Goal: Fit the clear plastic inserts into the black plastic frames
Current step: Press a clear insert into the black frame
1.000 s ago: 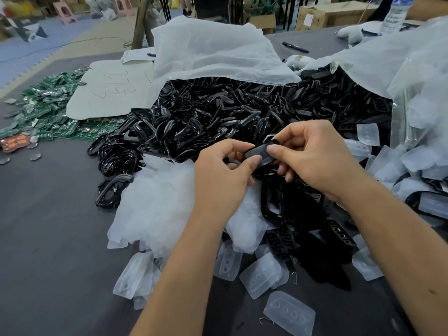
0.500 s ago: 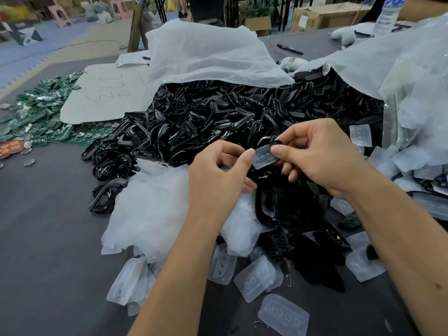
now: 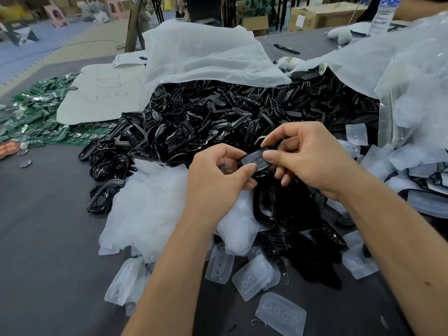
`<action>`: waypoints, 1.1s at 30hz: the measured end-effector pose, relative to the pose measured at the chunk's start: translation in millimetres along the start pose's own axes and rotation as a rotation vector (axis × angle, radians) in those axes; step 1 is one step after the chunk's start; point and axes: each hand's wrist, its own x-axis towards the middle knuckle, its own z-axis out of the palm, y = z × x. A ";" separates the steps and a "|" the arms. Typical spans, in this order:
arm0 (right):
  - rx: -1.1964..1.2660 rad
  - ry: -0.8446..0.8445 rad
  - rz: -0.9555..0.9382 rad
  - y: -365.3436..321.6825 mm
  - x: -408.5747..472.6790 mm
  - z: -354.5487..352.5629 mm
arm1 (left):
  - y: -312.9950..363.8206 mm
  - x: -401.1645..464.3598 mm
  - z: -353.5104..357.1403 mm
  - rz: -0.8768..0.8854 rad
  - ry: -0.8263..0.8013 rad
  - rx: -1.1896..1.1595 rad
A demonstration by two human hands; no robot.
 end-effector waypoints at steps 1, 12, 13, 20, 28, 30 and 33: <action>0.002 -0.006 0.003 -0.4 -0.2 0.0 | -0.6 0.5 -0.6 0.002 -0.007 -0.006; -0.136 0.048 0.016 0.7 0.8 8.2 | 1.6 -2.6 -2.0 0.010 -0.045 -0.026; -0.130 0.049 0.020 0.8 1.2 8.0 | 2.2 -2.6 -1.6 0.012 -0.042 -0.022; -0.010 -0.031 0.064 -4.0 -0.9 7.1 | 0.7 -0.5 -1.7 -0.010 0.001 -0.016; -0.111 -0.034 0.053 -8.6 -2.1 9.8 | 2.1 -2.5 1.8 -0.012 0.118 0.033; -0.165 -0.024 0.042 -9.9 -2.6 9.4 | 1.8 -2.5 2.6 -0.009 0.132 0.044; -0.272 0.005 -0.016 -12.3 -3.9 8.4 | 3.1 -4.3 3.7 0.029 0.160 0.055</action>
